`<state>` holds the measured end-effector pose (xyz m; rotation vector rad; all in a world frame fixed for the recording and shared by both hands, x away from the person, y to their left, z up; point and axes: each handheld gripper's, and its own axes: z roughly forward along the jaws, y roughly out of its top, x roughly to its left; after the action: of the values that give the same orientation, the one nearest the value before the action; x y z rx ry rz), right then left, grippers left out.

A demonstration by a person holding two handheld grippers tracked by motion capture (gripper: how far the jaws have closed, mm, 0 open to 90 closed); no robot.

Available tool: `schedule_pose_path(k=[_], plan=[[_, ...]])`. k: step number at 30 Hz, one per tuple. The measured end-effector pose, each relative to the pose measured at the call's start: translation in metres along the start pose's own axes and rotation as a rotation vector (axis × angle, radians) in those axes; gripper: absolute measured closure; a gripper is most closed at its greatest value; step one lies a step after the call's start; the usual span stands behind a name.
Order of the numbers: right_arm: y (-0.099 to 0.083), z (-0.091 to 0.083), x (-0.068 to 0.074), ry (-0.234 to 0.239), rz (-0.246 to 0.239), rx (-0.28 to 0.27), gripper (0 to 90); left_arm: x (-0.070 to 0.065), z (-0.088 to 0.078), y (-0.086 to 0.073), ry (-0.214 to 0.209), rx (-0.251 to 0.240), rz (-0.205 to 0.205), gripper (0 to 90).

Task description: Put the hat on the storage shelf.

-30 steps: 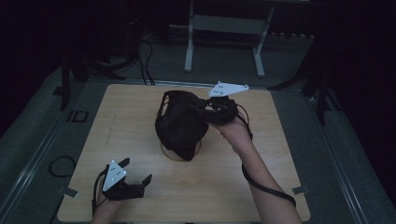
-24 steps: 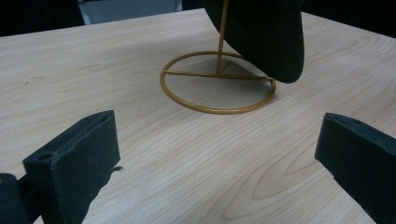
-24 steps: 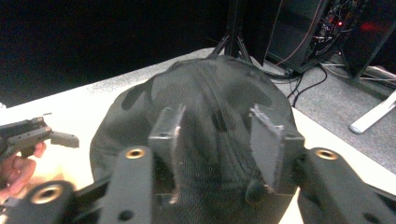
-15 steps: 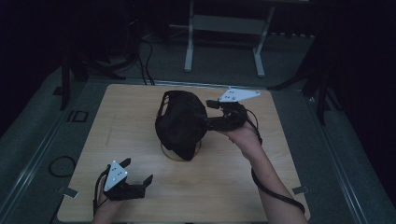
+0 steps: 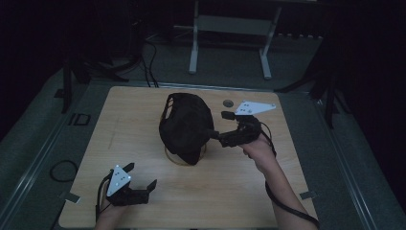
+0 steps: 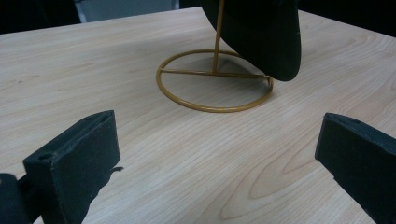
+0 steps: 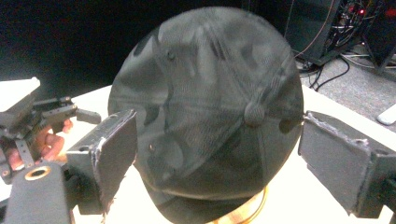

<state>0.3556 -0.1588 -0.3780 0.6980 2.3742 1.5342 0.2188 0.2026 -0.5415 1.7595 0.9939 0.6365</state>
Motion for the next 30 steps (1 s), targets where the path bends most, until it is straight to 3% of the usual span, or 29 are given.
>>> schedule_pose_path(k=[18,30], plan=[[-0.044,-0.003,0.001,-0.025,-0.032,0.04,12.2,-0.001,0.001,-0.003,-0.01,0.01,0.012,0.4],[-0.072,0.005,-0.001,-0.001,-0.016,0.077,13.0,-0.002,0.002,-0.003,-0.016,0.01,0.014,0.4]])
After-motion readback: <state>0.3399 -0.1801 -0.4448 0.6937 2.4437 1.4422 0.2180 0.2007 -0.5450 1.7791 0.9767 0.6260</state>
